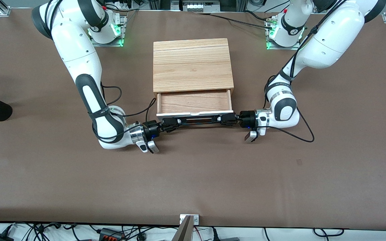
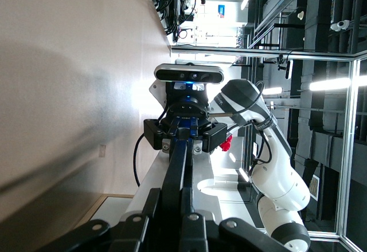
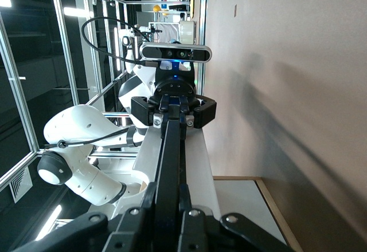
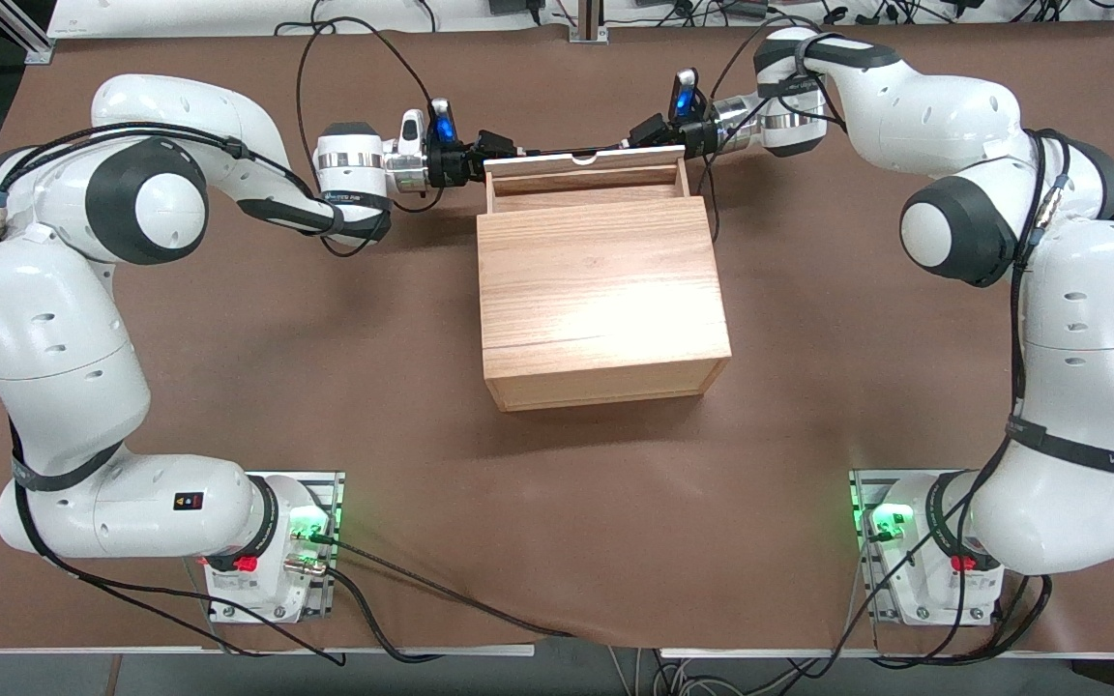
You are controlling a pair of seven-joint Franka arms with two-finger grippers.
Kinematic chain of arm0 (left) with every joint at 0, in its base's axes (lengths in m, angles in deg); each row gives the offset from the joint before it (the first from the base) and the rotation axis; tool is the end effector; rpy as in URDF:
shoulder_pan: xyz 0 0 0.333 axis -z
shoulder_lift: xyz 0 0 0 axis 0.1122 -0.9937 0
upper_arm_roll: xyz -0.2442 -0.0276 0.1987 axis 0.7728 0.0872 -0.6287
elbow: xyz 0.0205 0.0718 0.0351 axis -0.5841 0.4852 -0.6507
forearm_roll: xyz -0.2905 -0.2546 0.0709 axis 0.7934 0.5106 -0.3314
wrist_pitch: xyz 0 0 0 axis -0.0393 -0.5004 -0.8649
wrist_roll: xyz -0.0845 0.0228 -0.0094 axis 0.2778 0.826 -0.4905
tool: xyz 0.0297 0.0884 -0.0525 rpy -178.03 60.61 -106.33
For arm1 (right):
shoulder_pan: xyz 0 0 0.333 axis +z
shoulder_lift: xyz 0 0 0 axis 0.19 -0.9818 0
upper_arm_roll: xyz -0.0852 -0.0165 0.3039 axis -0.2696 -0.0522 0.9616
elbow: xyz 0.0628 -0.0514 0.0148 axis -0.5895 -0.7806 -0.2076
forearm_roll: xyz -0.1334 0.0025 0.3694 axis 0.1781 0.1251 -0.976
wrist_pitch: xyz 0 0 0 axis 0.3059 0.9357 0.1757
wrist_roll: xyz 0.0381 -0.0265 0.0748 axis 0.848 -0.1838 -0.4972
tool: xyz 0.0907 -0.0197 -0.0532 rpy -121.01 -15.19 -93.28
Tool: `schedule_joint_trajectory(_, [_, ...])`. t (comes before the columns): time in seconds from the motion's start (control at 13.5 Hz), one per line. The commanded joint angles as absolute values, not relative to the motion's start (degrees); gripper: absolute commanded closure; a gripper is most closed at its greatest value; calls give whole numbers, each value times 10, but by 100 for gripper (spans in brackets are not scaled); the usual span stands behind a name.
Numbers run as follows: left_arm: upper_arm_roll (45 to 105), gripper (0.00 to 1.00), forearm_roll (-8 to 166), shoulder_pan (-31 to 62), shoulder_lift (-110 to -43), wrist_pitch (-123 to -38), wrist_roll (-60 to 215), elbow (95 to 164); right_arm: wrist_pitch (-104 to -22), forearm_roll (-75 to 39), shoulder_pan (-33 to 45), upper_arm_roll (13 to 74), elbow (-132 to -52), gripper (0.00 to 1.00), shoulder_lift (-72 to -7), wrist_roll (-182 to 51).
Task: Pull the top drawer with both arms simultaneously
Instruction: 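Pull the handle outward with both grippers, sliding the drawer open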
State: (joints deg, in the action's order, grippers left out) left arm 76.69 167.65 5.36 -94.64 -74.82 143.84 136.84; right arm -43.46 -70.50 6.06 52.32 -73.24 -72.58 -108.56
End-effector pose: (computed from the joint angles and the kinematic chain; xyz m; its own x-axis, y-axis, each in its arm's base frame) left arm 0.5692 -0.2540 0.1513 0.9973 0.0630 -0.0390 0.0403 -0.0184 0.9990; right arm 0.6280 0.3259 0.1483 0.9633 0.2676 0.0217 0.0302 -0.0275 -0.9992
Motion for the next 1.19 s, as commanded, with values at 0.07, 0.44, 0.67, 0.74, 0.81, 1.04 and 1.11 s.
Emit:
schedule_joint_trajectory(0.07, [767,76,1678,42,-942,-730,1403,1356,-495,-704,55,520,-699,100,-763,-1086])
schedule_joint_trajectory(0.44, [767,38,1668,42,-943,-729,1373,1349,-497,-702,56,519,-688,0,-755,-1032])
schedule_joint_trajectory(0.67, [767,35,1659,42,-947,-729,1392,1344,-490,-682,56,491,-656,0,-743,-978])
schedule_joint_trajectory(0.74, [767,35,1654,42,-947,-729,1393,1343,-489,-660,57,482,-640,0,-733,-945])
schedule_joint_trajectory(0.81, [767,35,1648,41,-947,-729,1395,1342,-490,-628,56,481,-627,0,-721,-910])
schedule_joint_trajectory(1.04, [739,33,1614,43,-950,-729,1416,1321,-489,-513,53,461,-613,0,-670,-819])
schedule_joint_trajectory(1.11, [738,33,1598,42,-949,-730,1416,1314,-480,-465,53,459,-613,0,-656,-792])
